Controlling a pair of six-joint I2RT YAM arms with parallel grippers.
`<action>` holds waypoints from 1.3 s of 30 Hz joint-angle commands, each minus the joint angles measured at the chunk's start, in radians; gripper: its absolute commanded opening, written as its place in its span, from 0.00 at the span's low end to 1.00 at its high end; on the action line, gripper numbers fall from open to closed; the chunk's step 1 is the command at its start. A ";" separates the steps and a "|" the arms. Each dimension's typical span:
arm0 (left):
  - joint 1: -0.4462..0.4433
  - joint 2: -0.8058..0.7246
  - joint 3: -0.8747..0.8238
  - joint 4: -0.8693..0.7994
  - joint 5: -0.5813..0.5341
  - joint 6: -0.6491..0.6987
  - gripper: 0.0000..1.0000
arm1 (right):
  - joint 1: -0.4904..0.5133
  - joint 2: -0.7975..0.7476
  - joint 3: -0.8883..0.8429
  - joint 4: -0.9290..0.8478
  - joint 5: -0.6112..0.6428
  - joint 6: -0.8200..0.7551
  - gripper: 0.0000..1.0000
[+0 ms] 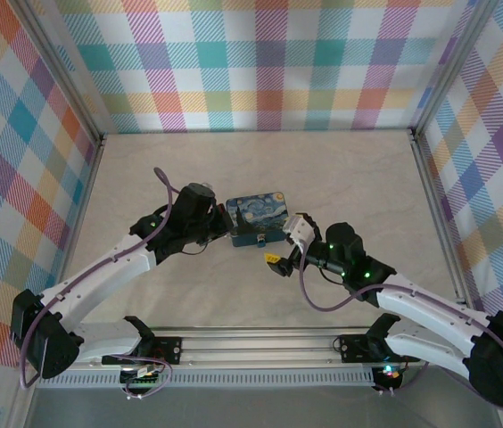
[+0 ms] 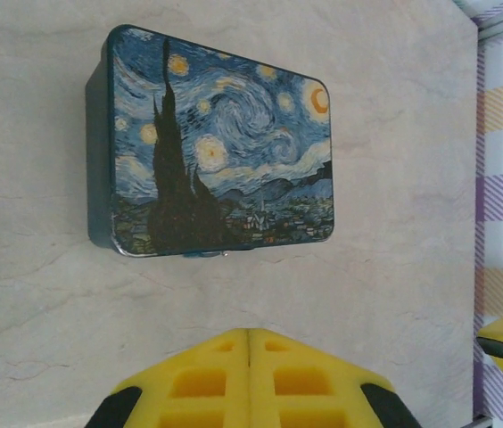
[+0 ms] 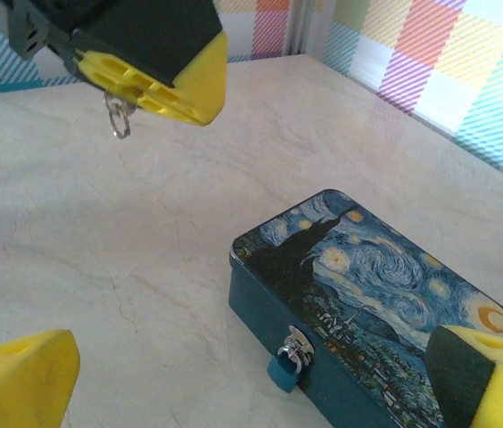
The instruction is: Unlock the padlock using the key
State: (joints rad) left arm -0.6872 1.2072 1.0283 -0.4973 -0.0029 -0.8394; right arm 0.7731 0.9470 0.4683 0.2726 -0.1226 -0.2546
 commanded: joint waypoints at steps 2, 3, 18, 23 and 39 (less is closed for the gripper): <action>-0.011 0.013 0.036 -0.037 -0.016 0.021 0.00 | 0.002 0.027 -0.049 0.196 -0.048 -0.108 1.00; -0.012 0.014 0.038 -0.036 -0.015 0.015 0.00 | 0.004 0.041 -0.063 0.234 -0.045 -0.124 1.00; -0.022 0.004 0.012 0.019 0.014 -0.113 0.00 | 0.127 0.335 0.001 0.558 0.048 -0.127 0.57; -0.024 0.017 0.010 0.026 0.010 -0.151 0.00 | 0.188 0.407 0.019 0.636 0.128 -0.123 0.50; -0.026 0.049 0.011 0.031 0.012 -0.168 0.00 | 0.252 0.491 0.082 0.687 0.190 -0.132 0.37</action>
State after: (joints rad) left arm -0.6998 1.2518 1.0386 -0.4713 0.0063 -1.0027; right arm 1.0153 1.4261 0.5167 0.9066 0.0570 -0.3824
